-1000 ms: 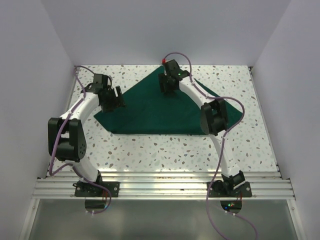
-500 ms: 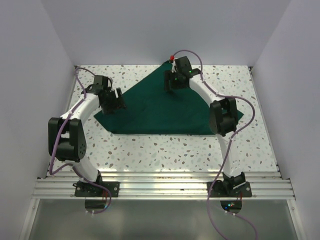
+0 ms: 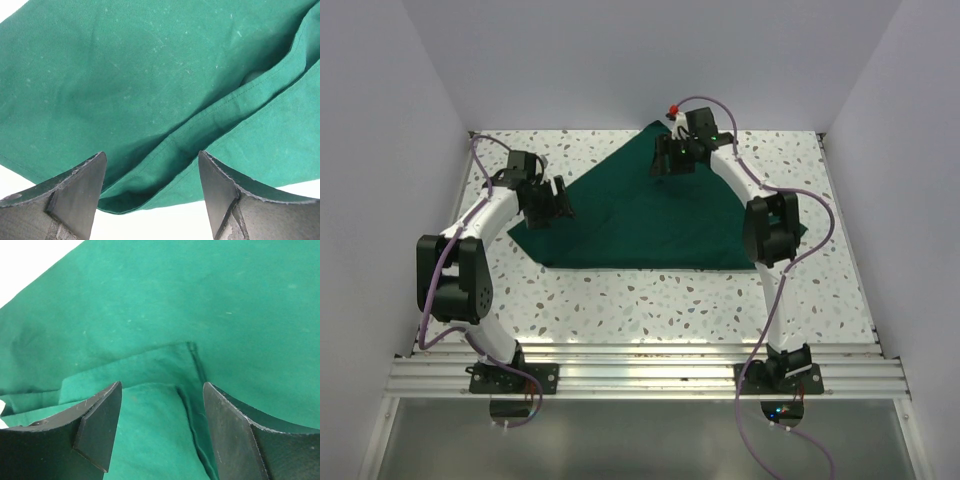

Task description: Prepare the surgical pack

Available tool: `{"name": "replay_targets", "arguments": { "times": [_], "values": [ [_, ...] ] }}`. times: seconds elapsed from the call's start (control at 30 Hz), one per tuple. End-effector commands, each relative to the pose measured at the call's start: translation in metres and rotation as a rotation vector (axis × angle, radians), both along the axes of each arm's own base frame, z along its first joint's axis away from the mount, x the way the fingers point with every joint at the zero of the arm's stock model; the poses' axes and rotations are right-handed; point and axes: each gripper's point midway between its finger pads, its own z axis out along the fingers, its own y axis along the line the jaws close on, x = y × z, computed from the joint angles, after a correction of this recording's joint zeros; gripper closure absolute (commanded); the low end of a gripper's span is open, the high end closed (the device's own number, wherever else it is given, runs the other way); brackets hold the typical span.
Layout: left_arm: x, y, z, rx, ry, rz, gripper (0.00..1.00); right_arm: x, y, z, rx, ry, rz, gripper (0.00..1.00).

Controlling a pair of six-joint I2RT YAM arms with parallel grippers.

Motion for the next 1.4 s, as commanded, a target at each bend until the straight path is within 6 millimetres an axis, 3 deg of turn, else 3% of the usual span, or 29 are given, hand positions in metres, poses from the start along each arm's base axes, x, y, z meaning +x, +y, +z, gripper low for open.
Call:
{"name": "replay_targets", "arguments": {
  "times": [0.0, 0.2, 0.4, 0.6, 0.7, 0.8, 0.87, 0.97, 1.07, 1.17, 1.37],
  "values": [
    [0.010, 0.001, 0.007, -0.003, -0.050, -0.025, 0.22, -0.002, 0.018, 0.003, 0.056, 0.000, 0.075, 0.31],
    [0.013, 0.002, 0.006, 0.003, -0.045, -0.027, 0.20, -0.009, 0.018, -0.014, 0.042, 0.036, 0.093, 0.32],
    [0.015, 0.001, 0.004, -0.004, -0.041, -0.030, 0.20, -0.014, 0.017, -0.019, 0.041, 0.053, 0.117, 0.38],
    [0.015, 0.000, 0.003, -0.004, -0.039, -0.032, 0.20, -0.020, 0.017, -0.021, 0.045, 0.065, 0.135, 0.48],
    [0.016, 0.000, 0.003, -0.004, -0.042, -0.035, 0.20, -0.021, 0.016, -0.020, 0.047, 0.064, 0.141, 0.59],
    [0.015, 0.000, 0.002, -0.006, -0.039, -0.036, 0.20, -0.020, 0.012, -0.024, 0.036, 0.071, 0.133, 0.62],
    [0.014, 0.000, 0.001, -0.005, -0.034, -0.034, 0.20, -0.018, 0.008, -0.025, 0.023, 0.068, 0.122, 0.65],
    [0.014, 0.000, 0.001, -0.006, -0.035, -0.033, 0.20, -0.015, 0.004, -0.029, 0.003, 0.069, 0.107, 0.78],
    [0.013, 0.000, 0.001, -0.008, -0.034, -0.029, 0.20, -0.007, 0.000, -0.026, -0.020, 0.055, 0.071, 0.98],
    [0.012, 0.000, 0.001, -0.009, -0.036, -0.024, 0.20, 0.007, -0.005, -0.016, -0.026, 0.016, -0.001, 1.00],
    [0.015, 0.001, 0.003, -0.011, -0.042, -0.001, 0.20, 0.027, 0.005, 0.006, 0.048, -0.025, -0.060, 1.00]
  ]
}}
